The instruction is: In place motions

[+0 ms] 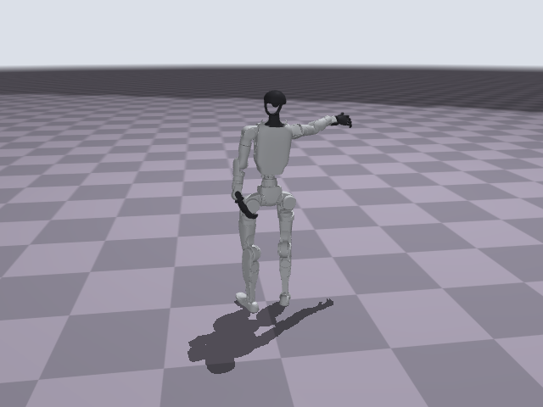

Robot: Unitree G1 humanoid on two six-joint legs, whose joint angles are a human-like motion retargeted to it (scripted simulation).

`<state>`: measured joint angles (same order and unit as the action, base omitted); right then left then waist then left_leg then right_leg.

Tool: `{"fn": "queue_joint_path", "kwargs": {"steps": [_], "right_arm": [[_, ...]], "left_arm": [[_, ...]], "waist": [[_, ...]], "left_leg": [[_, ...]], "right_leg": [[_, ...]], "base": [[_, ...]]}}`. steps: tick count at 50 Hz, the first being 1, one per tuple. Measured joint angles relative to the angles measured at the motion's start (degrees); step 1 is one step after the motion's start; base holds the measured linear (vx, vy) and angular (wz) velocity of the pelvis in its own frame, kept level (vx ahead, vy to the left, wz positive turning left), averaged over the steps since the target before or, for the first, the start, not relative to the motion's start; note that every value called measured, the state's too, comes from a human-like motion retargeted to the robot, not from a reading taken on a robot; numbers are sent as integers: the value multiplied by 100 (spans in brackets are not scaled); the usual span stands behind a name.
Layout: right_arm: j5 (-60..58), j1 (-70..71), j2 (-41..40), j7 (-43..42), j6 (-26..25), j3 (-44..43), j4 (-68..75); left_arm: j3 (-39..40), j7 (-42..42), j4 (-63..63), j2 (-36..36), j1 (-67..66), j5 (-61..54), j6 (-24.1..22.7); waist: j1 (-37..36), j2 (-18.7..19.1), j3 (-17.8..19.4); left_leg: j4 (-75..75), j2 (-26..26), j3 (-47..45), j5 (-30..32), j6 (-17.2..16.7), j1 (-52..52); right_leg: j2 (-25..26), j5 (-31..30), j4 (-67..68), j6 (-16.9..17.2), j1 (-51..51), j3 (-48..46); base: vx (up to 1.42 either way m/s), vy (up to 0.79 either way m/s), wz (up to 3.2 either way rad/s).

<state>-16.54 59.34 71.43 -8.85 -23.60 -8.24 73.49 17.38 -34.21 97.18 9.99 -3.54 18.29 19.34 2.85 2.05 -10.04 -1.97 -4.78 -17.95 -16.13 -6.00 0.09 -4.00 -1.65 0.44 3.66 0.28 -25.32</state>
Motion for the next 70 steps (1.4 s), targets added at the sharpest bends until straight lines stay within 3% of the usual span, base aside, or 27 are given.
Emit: {"fn": "queue_joint_path", "kwargs": {"steps": [2, 5, 8, 10, 15, 23, 33, 38, 42, 43, 45, 47, 50, 55, 58, 62, 65, 67, 70], "right_arm": [[774, -675, -190, 181, 142, -965, -116], [2044, -1584, -687, -307, 867, -2103, -629], [2996, -2164, -1171, -1105, 1852, -2677, -1099], [3232, -2498, -1465, -1413, 2226, -2938, -1391], [3136, -2918, -1956, -1628, 2258, -3140, -1888], [2684, -2532, -2029, -1593, 2168, -1756, -3465], [-1075, -3800, -918, -1990, 2252, -603, -6840], [-2210, -4891, -1455, -1561, 2875, 111, -7786], [-3100, -5564, -2936, -1245, 3466, 1205, -6363], [-3469, -5696, -3421, -1183, 3296, 1404, -5684], [-3723, -5859, -4373, -1066, 2427, 1664, -4049], [-3227, -5925, -5076, -772, 1622, 1447, -2331], [-2240, -5924, -5519, -317, 1391, 425, 25], [721, -6048, -5037, -376, 660, -2159, 1965], [2002, -6263, -4385, 193, 1109, -3384, 1805], [2397, -5963, -3190, -74, 1313, -4460, 1178], [2361, -5068, -2040, -267, 1170, -4468, 708], [2490, -3967, -1287, -435, 1161, -3929, 469], [2745, -2020, -441, -734, 1228, -2317, -40]], "left_arm": [[-23, 35, 22, -50, -83, 30, 12], [-145, -78, 22, -82, -202, 208, 63], [-186, -201, 22, -55, -202, 491, 85], [-214, -202, 19, -16, -160, 538, 61], [-243, -111, -147, -9, -92, 226, -4], [-346, -235, -356, -50, 139, -49, -95], [-539, -61, -579, -33, 325, 87, -178], [-466, 20, -524, -152, 267, -4, -143], [32, 458, -264, -265, 283, -222, 12], [278, 590, -174, -314, 317, -356, 54], [797, 727, 22, -346, 413, -675, 33], [1294, 652, 22, -239, 428, -872, 135], [1972, 670, 22, 265, 402, -904, 356], [2370, 2054, 22, 2075, 347, -602, 349], [2548, 2873, -3, 3359, 526, -901, 164], [2777, 3345, -47, 4959, 952, -1814, 12], [2966, 3724, -255, 5912, 1558, -2321, -306], [2714, 4040, -609, 6325, 2255, -2598, -567], [1380, 4428, -1428, 6548, 4045, -3188, -850]], "waist": [[75, 73, 4], [229, 194, 7], [349, 274, 45], [383, 284, 79], [301, 310, 70], [334, 458, 153], [396, 341, 182], [396, 265, 278], [414, 172, 442], [416, 164, 509], [371, 170, 650], [311, 197, 747], [263, 224, 732], [172, 229, 455], [11, 176, 358], [-137, 235, 187], [-121, 387, 29], [-107, 504, -52], [-184, 635, -229]], "left_leg": [[8, -7, 7, -3, 6, -18], [19, -23, 21, 0, 10, -33], [14, -39, 21, 12, 10, -50], [17, -34, 17, 21, 12, -46], [33, -24, -51, 29, 6, -24], [31, -1, -203, 31, -7, 24], [18, 44, -59, 102, -18, -89], [34, -8, -94, 113, -26, -31], [54, -49, -183, 111, -46, 104], [62, -59, -202, 112, -51, 147], [77, -92, -241, 114, -66, 219], [89, -116, -250, 119, -73, 231], [77, -125, -164, 145, -76, 118], [37, -72, 53, 206, -82, -215], [48, -49, 73, 234, -78, -262], [63, -82, -22, 201, -67, -258], [78, -117, -204, 156, -67, -247], [78, -132, -309, 126, -69, -274], [79, -112, -370, 103, -64, -325]], "right_leg": [[12, 3, 7, 3, -28, 3], [29, 2, 20, 3, -56, 3], [42, -1, 23, -2, -71, 13], [41, -6, 22, -10, -72, 21], [31, -27, 29, -23, -112, 79], [-20, -79, 68, -40, -173, 207], [-89, -91, 79, -46, -201, 132], [-40, -105, 93, -63, -195, 178], [-4, -121, 109, -84, -143, 257], [5, -126, 113, -88, -122, 273], [27, -136, 124, -92, -90, 302], [44, -139, 125, -91, -87, 297], [37, -125, 112, -81, -122, 219], [-16, -72, 51, -64, -232, 2], [-36, -57, 47, -61, -256, -33], [1, -73, 64, -53, -347, 59], [37, -99, 75, -55, -455, 177], [52, -108, 87, -57, -545, 259], [40, -105, 106, -59, -638, 319]], "base": [[0, 0, 0], [0, 10, 2], [-4, 10, 0], [-3, 2, 0], [0, 0, 0], [-3, 4, -15], [0, -1, 2], [1, -2, -5], [-1, -2, -15], [-4, 1, -18], [-3, 1, -7], [-3, 1, -5], [1, 0, 20], [6, 1, 44], [2, 0, 9], [2, 5, -28], [-1, 14, -52], [-6, 15, -44], [-3, 14, -15]]}}
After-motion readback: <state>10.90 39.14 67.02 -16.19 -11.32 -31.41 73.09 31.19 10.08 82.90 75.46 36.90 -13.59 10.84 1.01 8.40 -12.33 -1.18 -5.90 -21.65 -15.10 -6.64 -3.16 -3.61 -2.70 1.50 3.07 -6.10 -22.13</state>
